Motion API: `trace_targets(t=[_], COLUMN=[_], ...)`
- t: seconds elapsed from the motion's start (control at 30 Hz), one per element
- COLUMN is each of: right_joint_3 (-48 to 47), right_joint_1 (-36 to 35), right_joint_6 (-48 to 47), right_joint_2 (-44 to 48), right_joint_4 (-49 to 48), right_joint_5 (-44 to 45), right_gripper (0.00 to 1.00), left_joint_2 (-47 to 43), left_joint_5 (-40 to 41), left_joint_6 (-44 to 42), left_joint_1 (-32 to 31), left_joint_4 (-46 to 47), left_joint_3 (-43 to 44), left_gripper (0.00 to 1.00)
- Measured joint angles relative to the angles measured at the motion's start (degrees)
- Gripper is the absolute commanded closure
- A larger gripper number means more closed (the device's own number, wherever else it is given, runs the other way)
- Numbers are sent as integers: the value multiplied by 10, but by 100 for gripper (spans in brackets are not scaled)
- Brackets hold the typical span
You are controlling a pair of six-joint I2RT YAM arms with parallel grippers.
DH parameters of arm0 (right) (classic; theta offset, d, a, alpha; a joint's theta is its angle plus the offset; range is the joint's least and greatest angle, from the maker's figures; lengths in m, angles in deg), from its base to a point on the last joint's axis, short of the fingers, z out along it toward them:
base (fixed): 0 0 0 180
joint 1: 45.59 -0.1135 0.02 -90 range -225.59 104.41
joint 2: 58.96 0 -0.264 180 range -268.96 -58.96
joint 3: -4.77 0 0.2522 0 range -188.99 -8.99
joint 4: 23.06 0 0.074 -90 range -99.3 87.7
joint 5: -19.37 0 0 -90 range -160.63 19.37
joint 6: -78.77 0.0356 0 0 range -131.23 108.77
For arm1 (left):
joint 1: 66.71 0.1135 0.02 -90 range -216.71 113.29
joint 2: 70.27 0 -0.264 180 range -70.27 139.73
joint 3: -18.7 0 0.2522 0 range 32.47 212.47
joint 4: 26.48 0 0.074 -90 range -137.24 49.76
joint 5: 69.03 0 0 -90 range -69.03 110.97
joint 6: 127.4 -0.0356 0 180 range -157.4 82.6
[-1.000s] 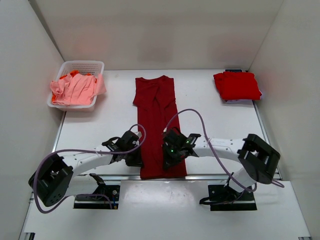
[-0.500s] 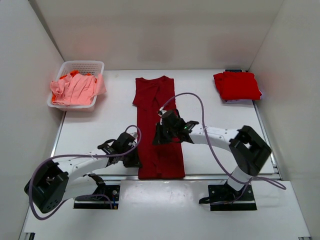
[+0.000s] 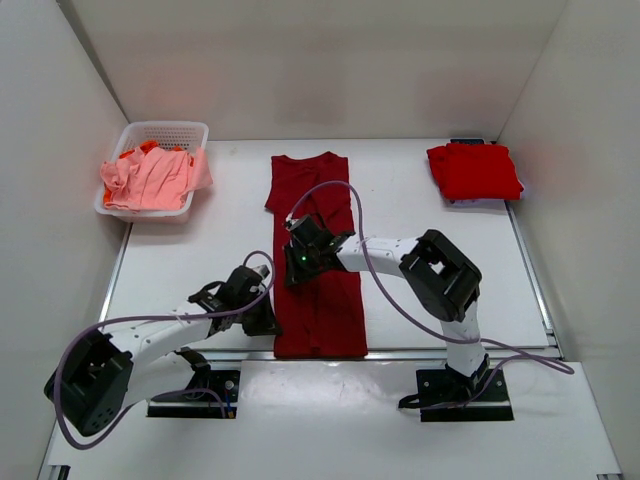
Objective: Fold and stack the t-shirts
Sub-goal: Rotate the tshirt 90 degrees
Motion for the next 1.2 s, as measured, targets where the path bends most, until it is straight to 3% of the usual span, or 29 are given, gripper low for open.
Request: trace_targets(t=[0.7, 0.9, 1.2], right_joint_3=[-21, -14, -2], right_joint_1=[55, 75, 76], right_joint_6=[-31, -44, -57], right_joint_2=[9, 16, 52], right_joint_4=[120, 125, 146], right_joint_5=[71, 78, 117], right_gripper=[100, 91, 85], left_joint_2=[-40, -44, -48], left_joint_5=[-2, -3, -7], left_joint_6=[0, 0, 1], left_joint_1=[37, 37, 40], left_joint_4=[10, 12, 19], left_joint_3=[-28, -31, -37], left_gripper=[100, 100, 100])
